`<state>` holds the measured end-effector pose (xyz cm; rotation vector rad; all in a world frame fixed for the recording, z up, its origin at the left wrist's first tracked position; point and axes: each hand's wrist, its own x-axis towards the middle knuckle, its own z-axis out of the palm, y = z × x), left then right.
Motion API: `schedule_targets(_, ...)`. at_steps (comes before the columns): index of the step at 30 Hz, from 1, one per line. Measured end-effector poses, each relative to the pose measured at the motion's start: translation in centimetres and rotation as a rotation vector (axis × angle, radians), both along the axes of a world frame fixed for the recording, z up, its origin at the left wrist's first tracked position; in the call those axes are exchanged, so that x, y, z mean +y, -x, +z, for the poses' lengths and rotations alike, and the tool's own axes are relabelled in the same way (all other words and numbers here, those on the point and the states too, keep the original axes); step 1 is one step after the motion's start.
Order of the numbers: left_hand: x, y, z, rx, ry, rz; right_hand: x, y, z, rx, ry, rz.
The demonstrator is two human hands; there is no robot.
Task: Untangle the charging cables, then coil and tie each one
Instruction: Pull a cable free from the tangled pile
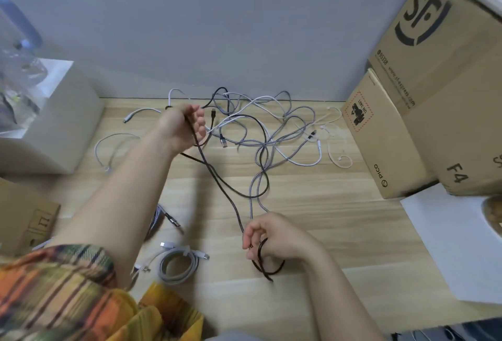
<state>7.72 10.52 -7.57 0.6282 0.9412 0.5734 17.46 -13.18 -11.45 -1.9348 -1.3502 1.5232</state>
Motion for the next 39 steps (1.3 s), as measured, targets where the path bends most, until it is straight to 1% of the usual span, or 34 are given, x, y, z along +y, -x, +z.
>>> schedule_targets(2,0.7,-0.7,0.7,0.010,-0.097,0.002,0.0,-0.3,-0.8,-0.062,0.076,-0.007)
schedule_targets(4,1.2,-1.2,1.2,-0.043,-0.137,0.028,0.2,-0.5,-1.2,-0.089,0.154,0.009)
schedule_targets(7,1.9,-1.5,2.1,-0.135,-0.084,0.099,0.5,-0.5,-1.5,-0.131,0.233,-0.012)
schedule_targets(10,3.3,-1.2,2.7,-0.266,0.016,0.327,0.6,-0.7,-1.6,-0.248,0.297,0.052)
schedule_targets(12,4.0,-0.9,3.0,-0.389,0.086,0.402,0.2,-0.7,-1.9,-0.320,0.343,0.080)
schedule_targets(14,3.4,-0.8,3.0,-0.390,0.113,0.324,0.1,-0.6,-2.3,-0.393,0.305,-0.026)
schedule_targets(16,1.7,-1.0,2.5,-0.344,0.123,0.167,0.2,-0.6,-2.7,-0.451,0.183,-0.210)
schedule_targets(19,-1.7,-1.2,1.6,-0.392,0.240,0.000,0.6,-0.8,-3.1,-0.457,0.055,-0.390)
schedule_targets(21,-3.7,-1.2,1.1,-0.469,0.341,-0.042,0.6,-1.1,-3.1,-0.461,0.035,-0.415)
schedule_targets(22,-4.8,-1.2,0.9,-0.501,0.393,-0.051,0.6,-1.2,-2.9,-0.503,0.034,-0.378)
schedule_targets(24,-6.7,-1.2,0.5,-0.545,0.483,-0.065,0.6,-1.2,-2.3,-0.676,0.034,-0.264)
schedule_targets(25,-7.6,-1.1,0.4,-0.557,0.506,-0.070,0.5,-1.0,-1.7,-0.742,0.017,-0.262)
schedule_targets(26,-8.4,-1.1,0.4,-0.557,0.519,-0.072,0.4,-0.7,-1.1,-0.768,-0.013,-0.306)
schedule_targets(28,-9.8,-1.1,0.4,-0.534,0.516,-0.057,0.4,0.0,0.5,-0.729,-0.148,-0.457)
schedule_targets(30,-11.0,-1.1,0.5,-0.521,0.505,-0.026,0.4,0.5,1.8,-0.611,-0.359,-0.583)
schedule_targets(31,-11.5,-1.0,0.6,-0.544,0.525,0.000,0.4,0.7,2.4,-0.548,-0.456,-0.589)
schedule_targets(32,-11.8,-0.9,0.6,-0.600,0.565,0.033,0.5,0.8,3.0,-0.510,-0.513,-0.545)
schedule_targets(35,-12.0,-0.4,0.9,-0.889,0.745,0.175,0.1,1.2,3.3,-0.419,-0.485,-0.379)
schedule_targets(37,-11.6,-0.1,1.3,-0.982,0.746,0.296,-0.2,1.2,2.9,-0.206,-0.479,-0.397)
schedule_targets(39,-11.3,0.1,1.7,-1.008,0.698,0.398,-0.7,1.6,3.1,0.063,-0.470,-0.405)
